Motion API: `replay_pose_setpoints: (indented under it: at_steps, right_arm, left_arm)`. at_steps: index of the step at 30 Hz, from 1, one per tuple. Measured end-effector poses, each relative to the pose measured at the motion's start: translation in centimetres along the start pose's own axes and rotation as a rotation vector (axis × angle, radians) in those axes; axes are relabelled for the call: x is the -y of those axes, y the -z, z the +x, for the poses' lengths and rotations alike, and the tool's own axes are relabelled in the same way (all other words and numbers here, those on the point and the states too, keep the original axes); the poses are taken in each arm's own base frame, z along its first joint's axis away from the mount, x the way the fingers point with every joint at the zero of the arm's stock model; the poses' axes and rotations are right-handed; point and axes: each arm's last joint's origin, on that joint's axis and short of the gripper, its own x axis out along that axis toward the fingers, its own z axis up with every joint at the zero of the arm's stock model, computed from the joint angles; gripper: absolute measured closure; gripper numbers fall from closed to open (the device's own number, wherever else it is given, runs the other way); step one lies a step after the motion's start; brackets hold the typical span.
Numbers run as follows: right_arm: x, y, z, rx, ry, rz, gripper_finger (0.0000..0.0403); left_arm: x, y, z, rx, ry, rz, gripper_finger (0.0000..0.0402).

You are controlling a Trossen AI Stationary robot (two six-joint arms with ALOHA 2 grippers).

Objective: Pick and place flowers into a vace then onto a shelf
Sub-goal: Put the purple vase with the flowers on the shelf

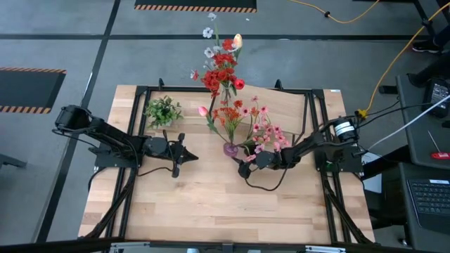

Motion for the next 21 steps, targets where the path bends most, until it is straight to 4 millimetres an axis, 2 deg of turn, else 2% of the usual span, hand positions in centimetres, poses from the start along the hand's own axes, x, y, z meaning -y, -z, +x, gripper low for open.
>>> replay_pose_setpoints:
  at_steps: [5, 12, 21]
  right_arm:
    - [0.4, 0.4, 1.3, -0.009, 0.012, -0.002, 0.0092]
    - [-0.5, -0.9, 3.1, 0.025, -0.017, -0.072, 0.0092]
    - [0.2, -1.1, 3.7, -0.001, 0.009, -0.077, 0.0094]
  left_arm:
    - [0.0, 0.0, 0.0, 0.0, 0.0, 0.0, 0.0399]
    - [0.0, 0.0, 0.0, -0.002, 0.0, 0.0, 0.0399]
    - [0.0, 0.2, 0.0, -0.016, -0.001, 0.01, 0.0399]
